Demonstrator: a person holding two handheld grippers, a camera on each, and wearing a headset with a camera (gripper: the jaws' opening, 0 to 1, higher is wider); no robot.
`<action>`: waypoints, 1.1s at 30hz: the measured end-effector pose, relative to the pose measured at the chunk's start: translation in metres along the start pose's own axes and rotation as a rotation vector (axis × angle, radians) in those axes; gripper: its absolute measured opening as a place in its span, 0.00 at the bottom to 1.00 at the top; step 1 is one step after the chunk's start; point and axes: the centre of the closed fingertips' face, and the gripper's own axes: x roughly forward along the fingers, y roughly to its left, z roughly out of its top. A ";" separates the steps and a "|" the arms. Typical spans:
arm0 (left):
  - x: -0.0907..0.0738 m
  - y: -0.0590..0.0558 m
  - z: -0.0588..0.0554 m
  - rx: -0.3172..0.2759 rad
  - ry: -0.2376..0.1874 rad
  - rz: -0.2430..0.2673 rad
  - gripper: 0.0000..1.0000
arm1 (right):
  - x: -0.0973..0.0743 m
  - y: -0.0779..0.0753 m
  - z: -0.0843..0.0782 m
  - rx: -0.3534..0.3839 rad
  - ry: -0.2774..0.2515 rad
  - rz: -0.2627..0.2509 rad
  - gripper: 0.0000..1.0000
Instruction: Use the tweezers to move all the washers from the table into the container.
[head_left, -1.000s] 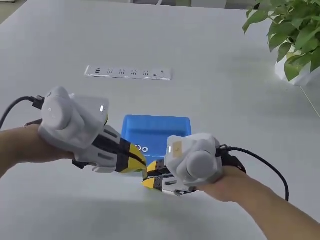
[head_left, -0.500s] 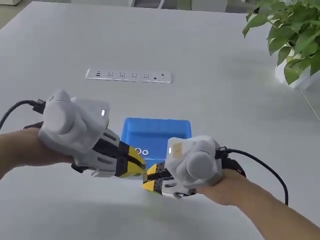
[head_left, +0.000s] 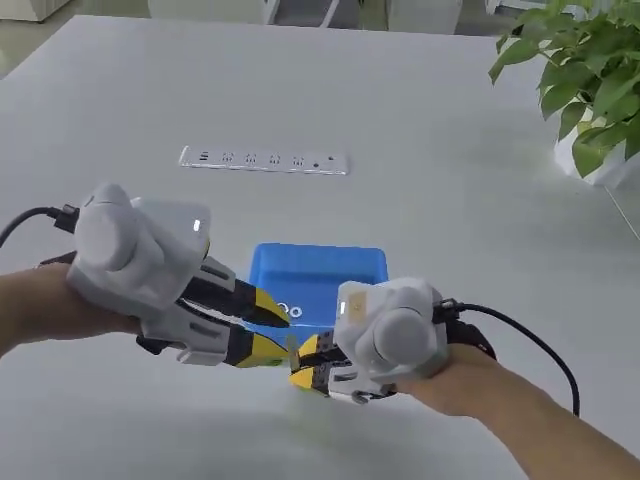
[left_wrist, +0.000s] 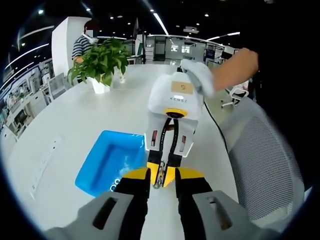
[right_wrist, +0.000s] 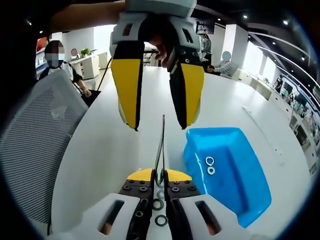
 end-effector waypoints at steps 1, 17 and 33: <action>-0.001 0.000 0.001 -0.002 -0.005 0.002 0.30 | 0.000 0.000 0.001 0.000 0.000 -0.001 0.08; -0.015 -0.003 0.004 -0.094 -0.049 0.066 0.55 | -0.023 -0.001 0.024 -0.023 -0.010 0.009 0.08; -0.026 0.000 -0.006 -0.140 -0.040 0.146 0.79 | -0.055 -0.022 0.058 -0.054 -0.058 -0.008 0.08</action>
